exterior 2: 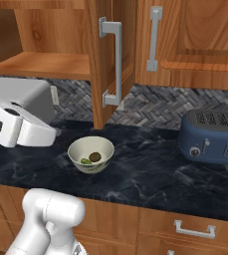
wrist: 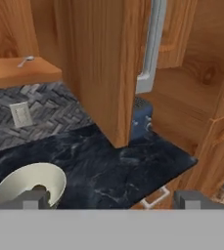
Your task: Open the cabinet. Pick the mango and kiwi from the cabinet and place them into the bowl. Then close the cabinet.
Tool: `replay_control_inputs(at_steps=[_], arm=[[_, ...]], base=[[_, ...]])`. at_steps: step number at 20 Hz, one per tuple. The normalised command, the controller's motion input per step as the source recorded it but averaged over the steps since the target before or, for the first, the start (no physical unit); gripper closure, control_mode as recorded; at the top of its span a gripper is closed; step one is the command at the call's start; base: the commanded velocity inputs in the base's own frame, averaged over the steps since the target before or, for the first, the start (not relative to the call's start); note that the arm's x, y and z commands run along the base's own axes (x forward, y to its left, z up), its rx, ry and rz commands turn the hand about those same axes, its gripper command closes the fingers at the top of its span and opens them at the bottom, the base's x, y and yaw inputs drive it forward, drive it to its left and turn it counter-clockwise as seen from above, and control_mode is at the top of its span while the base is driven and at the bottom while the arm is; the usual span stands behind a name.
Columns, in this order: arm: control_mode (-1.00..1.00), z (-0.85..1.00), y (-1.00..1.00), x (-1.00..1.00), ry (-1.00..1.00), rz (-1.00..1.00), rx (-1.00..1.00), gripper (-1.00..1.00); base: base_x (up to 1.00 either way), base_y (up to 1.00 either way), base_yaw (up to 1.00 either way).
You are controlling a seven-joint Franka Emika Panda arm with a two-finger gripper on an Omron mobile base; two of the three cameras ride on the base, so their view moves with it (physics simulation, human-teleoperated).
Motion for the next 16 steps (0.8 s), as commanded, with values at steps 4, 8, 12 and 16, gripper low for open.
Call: replay_control_inputs(at_steps=[4, 8, 12, 16], arm=[[-1.0, 0.2, -0.2, -0.31, -0.22, 0.05, -0.12, -1.0], [-1.0, 0.48, -0.26, -0.15, -0.08, 0.12, -0.02, -1.0], [-1.0, 0.1, -0.17, 0.0, 0.0, 0.26, 0.0, -1.0], [-1.0, 0.05, -0.14, 0.0, 0.0, 0.28, 0.0, -1.0]], base=[[0.0, 0.0, 0.0], [0.0, 0.0, 0.0], [0.0, 0.0, 0.0], [0.0, 0.0, 0.0]])
